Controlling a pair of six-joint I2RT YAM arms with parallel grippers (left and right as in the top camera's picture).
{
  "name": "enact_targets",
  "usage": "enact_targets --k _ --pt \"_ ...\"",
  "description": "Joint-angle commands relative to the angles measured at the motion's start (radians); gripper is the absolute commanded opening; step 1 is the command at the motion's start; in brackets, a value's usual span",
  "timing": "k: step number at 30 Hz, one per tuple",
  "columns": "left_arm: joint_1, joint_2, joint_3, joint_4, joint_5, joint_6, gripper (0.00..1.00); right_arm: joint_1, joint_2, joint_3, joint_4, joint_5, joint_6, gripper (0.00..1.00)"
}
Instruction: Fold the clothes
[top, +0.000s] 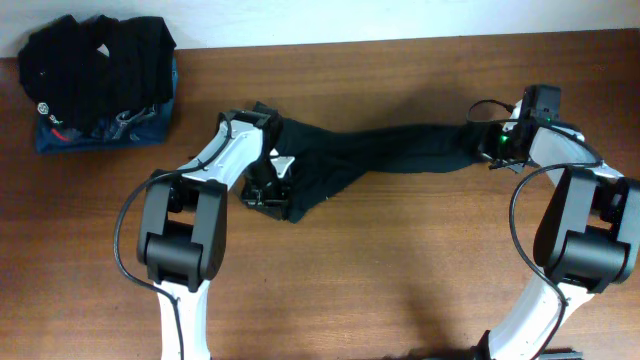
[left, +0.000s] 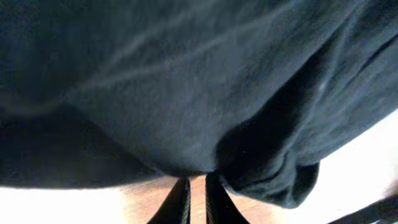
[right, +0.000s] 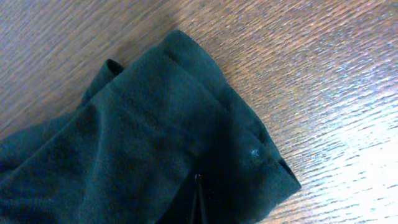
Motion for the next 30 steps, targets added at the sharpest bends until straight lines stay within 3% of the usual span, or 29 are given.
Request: enact_targets --k 1,17,23,30 --pt "0.013 0.006 -0.029 -0.002 -0.034 0.005 0.10 0.003 0.012 0.017 -0.029 0.057 -0.022 0.04" --pt "0.054 0.006 -0.029 -0.001 -0.033 0.031 0.09 0.003 0.012 0.017 -0.394 0.123 0.013 0.04" --pt "0.053 0.002 0.015 -0.039 -0.029 0.049 0.01 0.003 0.012 0.017 -0.526 0.167 0.078 0.03" --pt "0.031 -0.042 0.090 -0.014 0.042 0.100 0.06 0.003 0.011 0.066 -0.560 0.261 0.122 0.04"
